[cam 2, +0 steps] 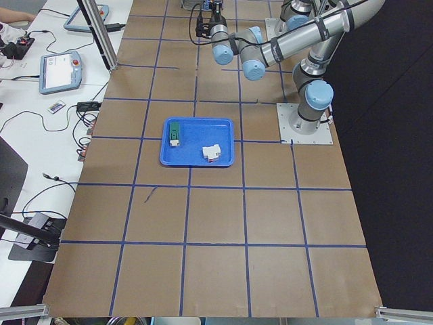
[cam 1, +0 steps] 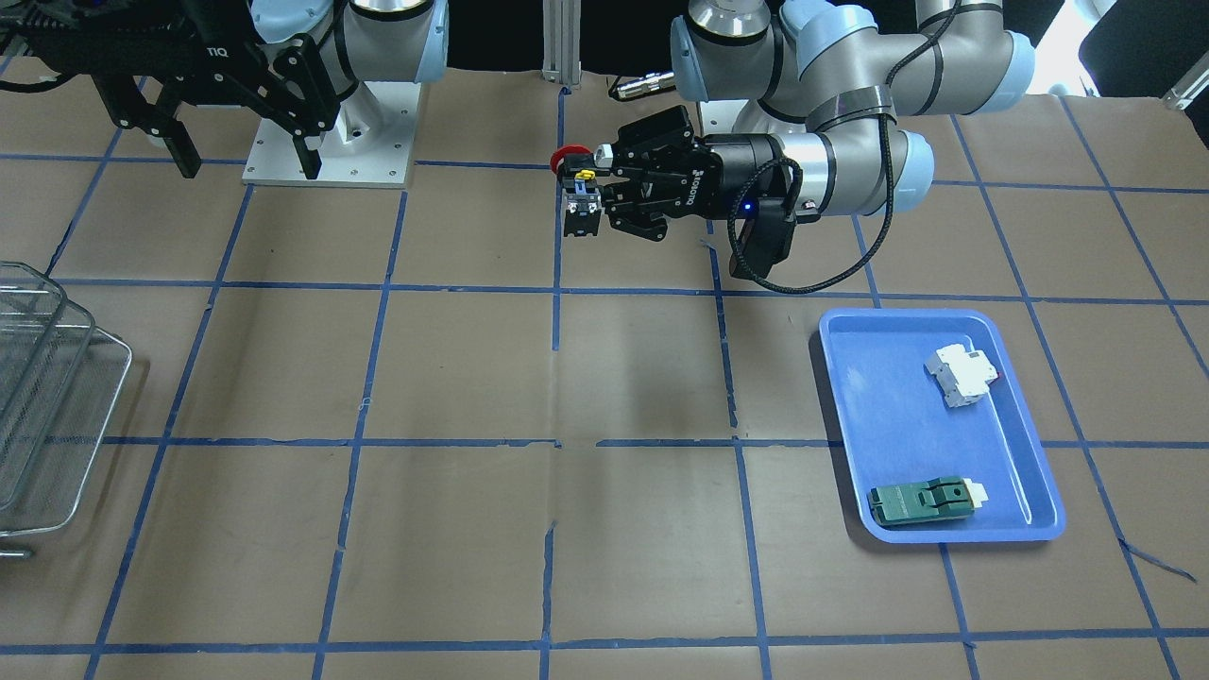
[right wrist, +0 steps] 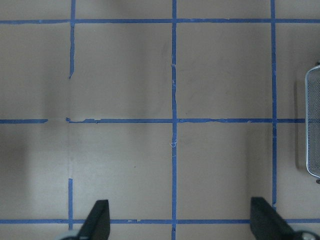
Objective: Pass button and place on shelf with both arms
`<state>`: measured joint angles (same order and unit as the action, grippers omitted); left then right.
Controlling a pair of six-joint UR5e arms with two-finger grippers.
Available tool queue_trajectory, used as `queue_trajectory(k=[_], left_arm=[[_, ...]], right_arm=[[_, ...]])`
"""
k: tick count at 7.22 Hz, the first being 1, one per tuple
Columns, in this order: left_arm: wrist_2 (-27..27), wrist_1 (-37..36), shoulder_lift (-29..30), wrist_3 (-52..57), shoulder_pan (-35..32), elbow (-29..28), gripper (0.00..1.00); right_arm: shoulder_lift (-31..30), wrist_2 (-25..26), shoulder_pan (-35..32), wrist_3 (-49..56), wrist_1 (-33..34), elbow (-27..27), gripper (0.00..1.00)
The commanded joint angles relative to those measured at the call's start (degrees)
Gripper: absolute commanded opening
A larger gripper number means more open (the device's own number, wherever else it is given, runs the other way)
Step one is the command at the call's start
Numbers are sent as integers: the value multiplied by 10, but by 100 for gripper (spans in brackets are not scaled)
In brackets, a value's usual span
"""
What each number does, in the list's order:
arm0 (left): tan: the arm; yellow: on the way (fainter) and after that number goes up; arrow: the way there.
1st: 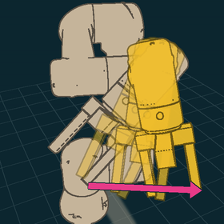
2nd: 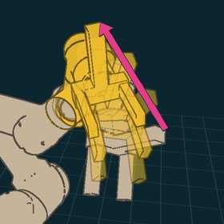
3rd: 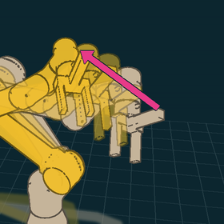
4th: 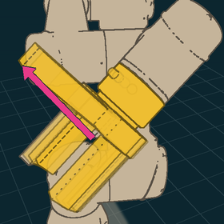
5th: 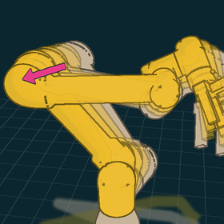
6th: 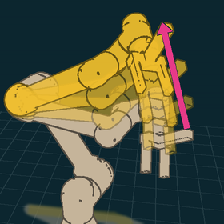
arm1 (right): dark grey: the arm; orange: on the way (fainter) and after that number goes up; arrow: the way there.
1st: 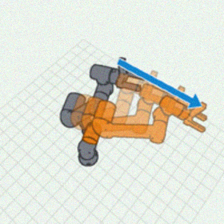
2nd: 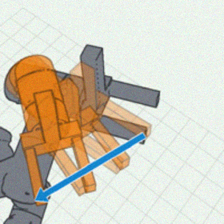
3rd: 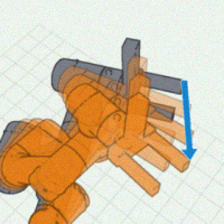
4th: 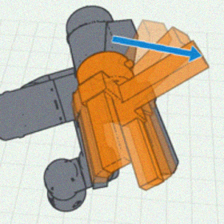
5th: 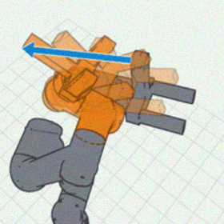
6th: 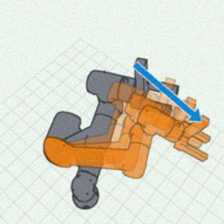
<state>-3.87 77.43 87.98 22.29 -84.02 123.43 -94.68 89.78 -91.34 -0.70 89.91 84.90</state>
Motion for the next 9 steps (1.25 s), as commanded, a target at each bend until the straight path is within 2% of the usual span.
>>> queue_trajectory(k=[1,9], left_arm=[[0,0,-1,-1,0,0,0],[-1,0,-4,-11,1,-1,0]], right_arm=[[-1,-2,-1,0,0,0,100],[-1,-2,-1,0,-1,0,100]])
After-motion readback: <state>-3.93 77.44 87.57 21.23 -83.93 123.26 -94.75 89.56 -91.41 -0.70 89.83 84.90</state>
